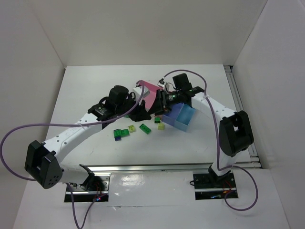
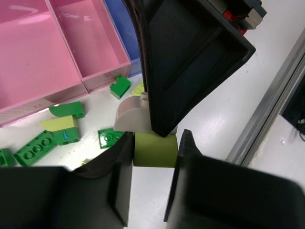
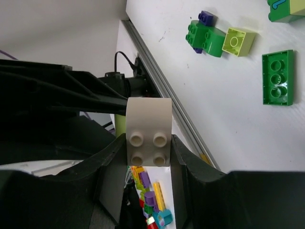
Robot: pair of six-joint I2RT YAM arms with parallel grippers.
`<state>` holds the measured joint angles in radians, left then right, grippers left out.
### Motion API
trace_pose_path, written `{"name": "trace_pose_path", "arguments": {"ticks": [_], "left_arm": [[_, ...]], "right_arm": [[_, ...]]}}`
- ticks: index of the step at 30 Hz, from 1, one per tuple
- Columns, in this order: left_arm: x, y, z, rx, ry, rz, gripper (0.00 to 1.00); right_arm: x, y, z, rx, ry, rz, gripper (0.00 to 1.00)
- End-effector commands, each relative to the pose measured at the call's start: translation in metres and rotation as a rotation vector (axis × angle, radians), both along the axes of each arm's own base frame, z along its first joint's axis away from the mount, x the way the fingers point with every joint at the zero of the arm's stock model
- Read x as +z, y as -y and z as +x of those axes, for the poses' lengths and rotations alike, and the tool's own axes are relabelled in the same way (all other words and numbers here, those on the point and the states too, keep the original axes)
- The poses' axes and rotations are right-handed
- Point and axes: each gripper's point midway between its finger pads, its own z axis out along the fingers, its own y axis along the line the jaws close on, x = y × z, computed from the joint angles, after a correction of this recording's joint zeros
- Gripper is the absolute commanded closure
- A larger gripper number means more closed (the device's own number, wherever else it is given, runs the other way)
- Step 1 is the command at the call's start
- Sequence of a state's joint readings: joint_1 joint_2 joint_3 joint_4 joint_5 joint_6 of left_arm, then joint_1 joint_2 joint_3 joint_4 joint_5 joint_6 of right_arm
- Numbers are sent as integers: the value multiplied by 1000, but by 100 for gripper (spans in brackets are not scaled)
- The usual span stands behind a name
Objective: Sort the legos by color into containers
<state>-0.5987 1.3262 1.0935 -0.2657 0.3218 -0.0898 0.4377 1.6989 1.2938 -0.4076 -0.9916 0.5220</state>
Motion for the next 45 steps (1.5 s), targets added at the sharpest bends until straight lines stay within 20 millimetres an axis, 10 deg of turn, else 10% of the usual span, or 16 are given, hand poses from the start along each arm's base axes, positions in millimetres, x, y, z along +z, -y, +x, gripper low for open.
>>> {"name": "trace_pose_path", "arguments": {"ticks": [1,6,16,21,33,45], "left_arm": [[21,12,4,-33,34,-58,77],[17,14,1,-68,5,-60,100],[12,17,9,-62,-4,-68,100],[13,3,48,153,-35,-63,100],[-41,0,149,506,-315,67,100],[-74,-13,186,585,-411,76,97]], "right_arm": [[12,2,1,13,40,44,72],[10,23,19,-77,46,14,72],[33,45,72,-241,124,0,72],[24,89,100,-471,110,-137,72],[-31,194,95,-845,193,-647,69],[-74,216,82,-842,144,-788,63]]}}
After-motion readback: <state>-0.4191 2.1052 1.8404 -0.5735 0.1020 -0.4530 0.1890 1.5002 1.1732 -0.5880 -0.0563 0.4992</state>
